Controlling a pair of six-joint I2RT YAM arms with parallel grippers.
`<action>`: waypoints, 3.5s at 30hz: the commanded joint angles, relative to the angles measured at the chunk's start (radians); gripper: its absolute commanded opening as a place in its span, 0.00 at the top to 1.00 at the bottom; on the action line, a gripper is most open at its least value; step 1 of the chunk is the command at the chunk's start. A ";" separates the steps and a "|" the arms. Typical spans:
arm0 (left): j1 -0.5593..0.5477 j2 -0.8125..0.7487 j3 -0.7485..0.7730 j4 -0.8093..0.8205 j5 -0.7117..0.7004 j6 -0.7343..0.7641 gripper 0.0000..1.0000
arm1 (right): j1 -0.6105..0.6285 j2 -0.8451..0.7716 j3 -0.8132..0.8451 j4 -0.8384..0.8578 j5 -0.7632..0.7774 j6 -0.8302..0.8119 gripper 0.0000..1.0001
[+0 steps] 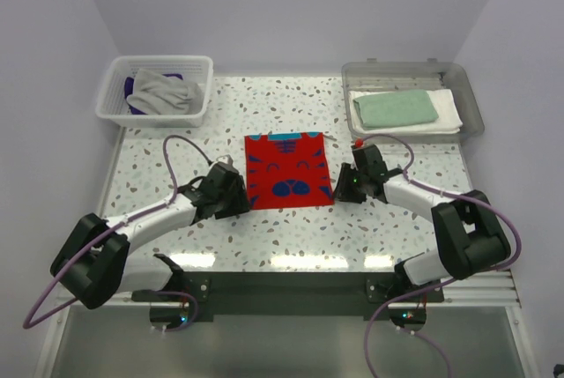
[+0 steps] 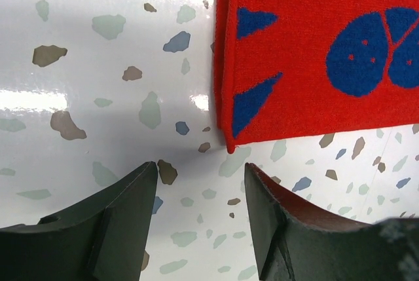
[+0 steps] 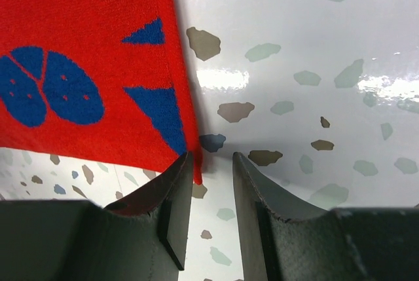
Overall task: Fold and stack the towels
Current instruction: Fold the towel
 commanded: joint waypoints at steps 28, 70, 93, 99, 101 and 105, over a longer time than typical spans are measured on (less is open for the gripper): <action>-0.016 0.023 0.015 0.042 -0.001 -0.024 0.44 | 0.028 0.035 -0.023 -0.012 -0.073 0.029 0.90; -0.036 0.135 0.043 0.103 -0.025 -0.102 0.67 | 0.029 -0.007 -0.011 -0.026 -0.053 0.011 0.99; -0.033 0.075 0.191 -0.030 -0.080 -0.045 1.00 | 0.031 -0.091 0.099 -0.142 -0.016 -0.028 1.00; 0.007 0.090 0.332 -0.065 -0.073 0.034 1.00 | 0.028 -0.087 0.251 -0.213 -0.007 -0.055 1.00; 0.057 0.126 0.386 -0.053 -0.042 0.077 1.00 | 0.026 -0.051 0.337 -0.222 -0.002 -0.065 1.00; 0.142 0.227 0.529 -0.050 0.016 0.160 1.00 | 0.010 0.039 0.501 -0.221 0.012 -0.086 1.00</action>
